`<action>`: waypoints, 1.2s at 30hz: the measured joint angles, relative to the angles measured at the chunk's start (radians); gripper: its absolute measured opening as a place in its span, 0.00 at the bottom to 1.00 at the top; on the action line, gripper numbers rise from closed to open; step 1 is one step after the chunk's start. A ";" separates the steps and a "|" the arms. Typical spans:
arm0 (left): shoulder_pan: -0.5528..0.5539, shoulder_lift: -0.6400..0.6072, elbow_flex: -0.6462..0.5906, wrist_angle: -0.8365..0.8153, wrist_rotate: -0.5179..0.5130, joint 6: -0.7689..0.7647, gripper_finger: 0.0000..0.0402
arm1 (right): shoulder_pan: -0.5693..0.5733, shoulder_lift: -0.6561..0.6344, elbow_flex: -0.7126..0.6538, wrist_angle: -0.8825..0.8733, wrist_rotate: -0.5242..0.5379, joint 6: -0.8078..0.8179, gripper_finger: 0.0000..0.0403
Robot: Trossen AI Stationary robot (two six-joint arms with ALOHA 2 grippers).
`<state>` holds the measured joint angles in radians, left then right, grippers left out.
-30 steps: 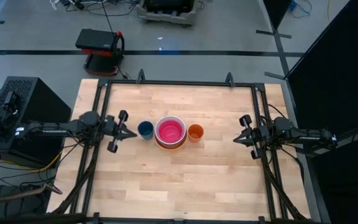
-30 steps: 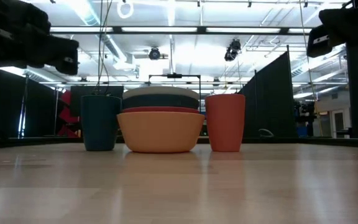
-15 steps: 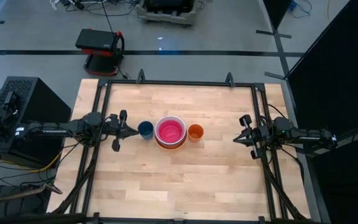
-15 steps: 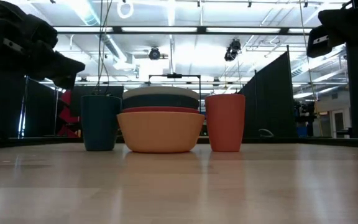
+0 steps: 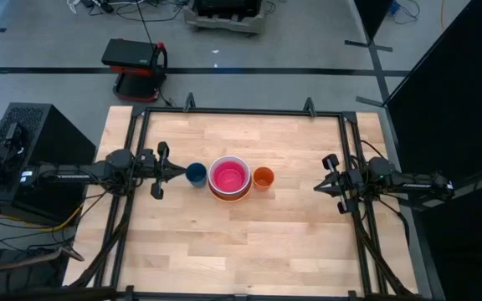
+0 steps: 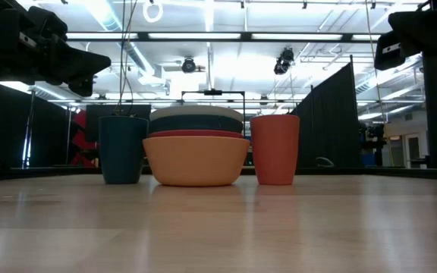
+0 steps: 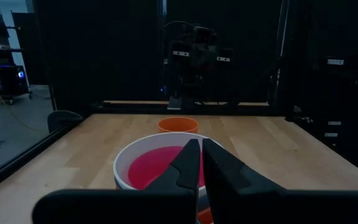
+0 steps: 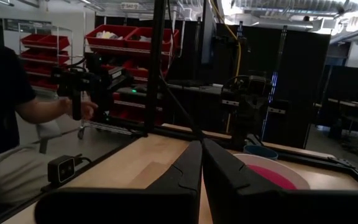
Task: Nest bowls inside each other
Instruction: Return to Home Position
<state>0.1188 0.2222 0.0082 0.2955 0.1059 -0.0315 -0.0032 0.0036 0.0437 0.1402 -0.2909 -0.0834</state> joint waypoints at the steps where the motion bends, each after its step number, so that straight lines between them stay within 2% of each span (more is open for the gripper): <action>1: 0.000 0.000 0.000 0.000 0.000 0.000 0.02 | 0.000 0.000 0.000 0.000 0.000 0.000 0.00; 36: 0.000 0.000 0.000 -0.001 0.000 0.000 0.01 | 0.000 0.000 0.000 0.000 0.001 0.000 0.00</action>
<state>0.1188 0.2222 0.0077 0.2943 0.1063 -0.0312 -0.0031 0.0036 0.0441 0.1406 -0.2901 -0.0834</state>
